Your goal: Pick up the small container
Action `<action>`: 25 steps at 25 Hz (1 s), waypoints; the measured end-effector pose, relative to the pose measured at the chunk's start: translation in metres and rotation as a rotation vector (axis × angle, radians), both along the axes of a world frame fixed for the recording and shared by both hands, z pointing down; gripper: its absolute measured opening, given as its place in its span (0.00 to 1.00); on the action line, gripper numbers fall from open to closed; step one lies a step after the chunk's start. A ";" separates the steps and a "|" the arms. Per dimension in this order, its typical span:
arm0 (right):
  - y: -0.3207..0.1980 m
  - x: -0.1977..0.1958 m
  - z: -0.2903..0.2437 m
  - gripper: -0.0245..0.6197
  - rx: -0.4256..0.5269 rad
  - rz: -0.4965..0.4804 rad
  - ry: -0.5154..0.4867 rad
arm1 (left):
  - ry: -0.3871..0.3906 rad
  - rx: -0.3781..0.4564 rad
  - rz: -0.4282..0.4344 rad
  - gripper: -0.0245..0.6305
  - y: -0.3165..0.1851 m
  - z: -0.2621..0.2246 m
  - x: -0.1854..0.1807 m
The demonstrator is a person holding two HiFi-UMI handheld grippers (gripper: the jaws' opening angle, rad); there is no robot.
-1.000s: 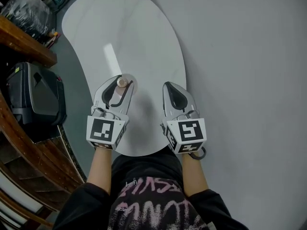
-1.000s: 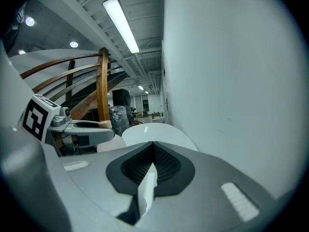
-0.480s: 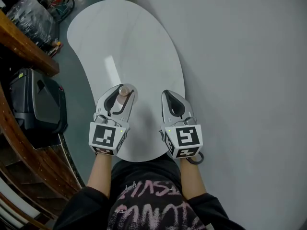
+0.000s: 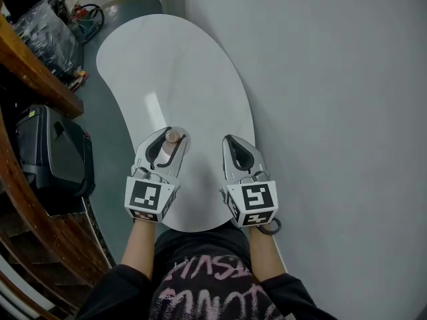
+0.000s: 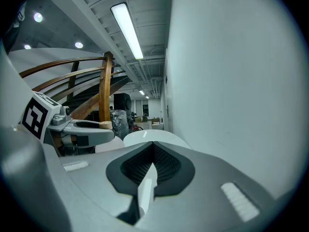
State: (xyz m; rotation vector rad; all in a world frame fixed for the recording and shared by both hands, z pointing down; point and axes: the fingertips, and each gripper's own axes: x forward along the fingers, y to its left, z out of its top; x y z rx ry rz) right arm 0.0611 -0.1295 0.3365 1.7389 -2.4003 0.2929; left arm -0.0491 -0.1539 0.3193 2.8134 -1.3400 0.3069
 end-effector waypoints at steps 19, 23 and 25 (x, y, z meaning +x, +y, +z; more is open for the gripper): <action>0.011 -0.012 -0.016 0.05 0.037 0.003 0.027 | 0.025 0.035 0.010 0.25 0.008 -0.022 -0.010; 0.012 -0.013 -0.018 0.05 0.041 0.008 0.023 | 0.024 0.040 0.010 0.25 0.009 -0.023 -0.013; 0.012 -0.013 -0.021 0.05 0.046 0.011 0.019 | 0.039 0.066 0.009 0.25 0.008 -0.026 -0.016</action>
